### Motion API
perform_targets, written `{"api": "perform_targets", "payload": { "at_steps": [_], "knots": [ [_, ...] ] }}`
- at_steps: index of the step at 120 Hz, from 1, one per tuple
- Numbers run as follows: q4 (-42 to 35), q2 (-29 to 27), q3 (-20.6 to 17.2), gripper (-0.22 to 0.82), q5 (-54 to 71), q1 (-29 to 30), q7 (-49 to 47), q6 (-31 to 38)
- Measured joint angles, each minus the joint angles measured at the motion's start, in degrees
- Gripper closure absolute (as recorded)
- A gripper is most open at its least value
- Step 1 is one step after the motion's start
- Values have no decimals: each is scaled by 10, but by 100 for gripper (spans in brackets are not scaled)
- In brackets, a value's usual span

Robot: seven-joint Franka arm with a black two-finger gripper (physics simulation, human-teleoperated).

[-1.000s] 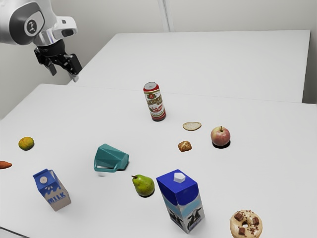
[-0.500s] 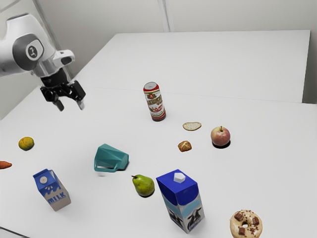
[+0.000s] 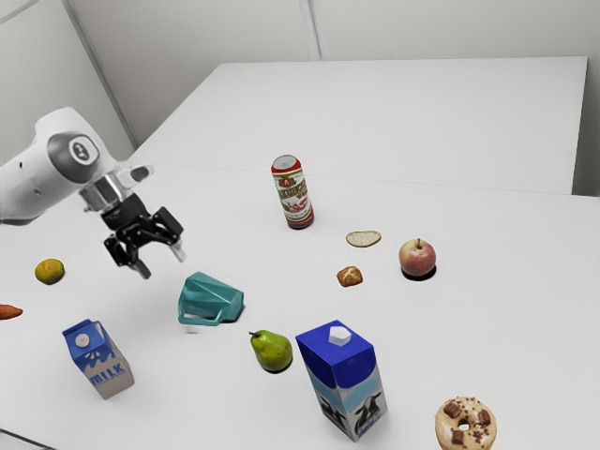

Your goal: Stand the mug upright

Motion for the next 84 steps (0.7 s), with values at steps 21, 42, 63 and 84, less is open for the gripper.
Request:
{"api": "perform_targets", "payload": {
  "at_steps": [21,42,63,84],
  "knots": [
    [17,45,10,0,-29,-2,3,3],
    [42,88,12,0,-47,14,11,6],
    [56,121,12,0,-74,16,20,10],
    [45,137,12,0,-115,16,27,13]
  ]
}}
